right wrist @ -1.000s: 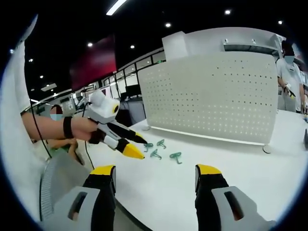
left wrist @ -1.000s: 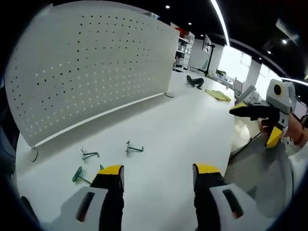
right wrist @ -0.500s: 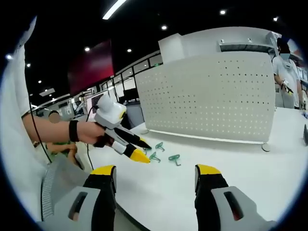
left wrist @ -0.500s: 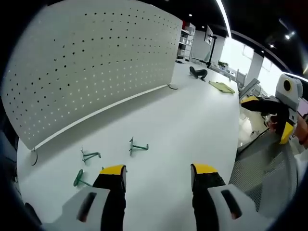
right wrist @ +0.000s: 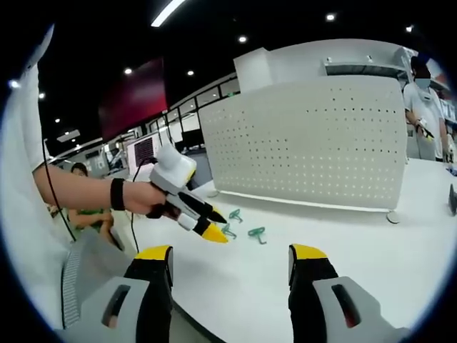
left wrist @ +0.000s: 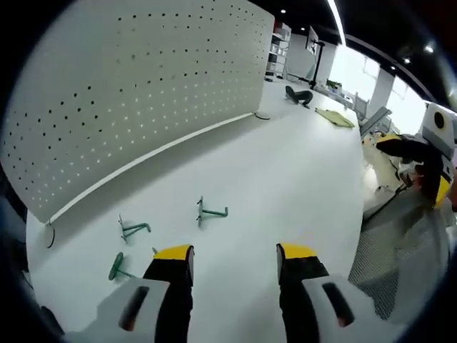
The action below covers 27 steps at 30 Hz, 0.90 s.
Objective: Insert the hook assembly into the mounting plate slot until the hook locks in place.
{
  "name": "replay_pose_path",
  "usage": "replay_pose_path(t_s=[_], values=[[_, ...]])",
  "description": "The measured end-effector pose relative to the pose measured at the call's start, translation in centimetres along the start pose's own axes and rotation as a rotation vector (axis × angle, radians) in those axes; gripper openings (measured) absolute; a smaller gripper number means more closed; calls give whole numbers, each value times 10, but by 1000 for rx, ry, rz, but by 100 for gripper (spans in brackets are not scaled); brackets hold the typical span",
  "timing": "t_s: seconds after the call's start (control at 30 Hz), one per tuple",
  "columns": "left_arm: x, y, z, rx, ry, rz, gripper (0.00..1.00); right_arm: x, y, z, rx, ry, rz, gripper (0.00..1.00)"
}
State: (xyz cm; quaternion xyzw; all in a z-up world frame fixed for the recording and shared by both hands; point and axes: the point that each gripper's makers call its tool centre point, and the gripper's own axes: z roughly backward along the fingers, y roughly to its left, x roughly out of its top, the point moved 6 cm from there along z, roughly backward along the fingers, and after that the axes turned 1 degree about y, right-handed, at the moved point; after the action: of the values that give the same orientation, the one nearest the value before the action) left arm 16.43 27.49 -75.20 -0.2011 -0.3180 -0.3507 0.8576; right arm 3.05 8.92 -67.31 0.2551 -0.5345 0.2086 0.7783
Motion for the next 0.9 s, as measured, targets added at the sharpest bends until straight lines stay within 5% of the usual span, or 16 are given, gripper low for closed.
replay_pose_path(t_s=[0.9], values=[[5,16,-27,38,25,-7,33,1,0,-1,-11,-3,-24,65]])
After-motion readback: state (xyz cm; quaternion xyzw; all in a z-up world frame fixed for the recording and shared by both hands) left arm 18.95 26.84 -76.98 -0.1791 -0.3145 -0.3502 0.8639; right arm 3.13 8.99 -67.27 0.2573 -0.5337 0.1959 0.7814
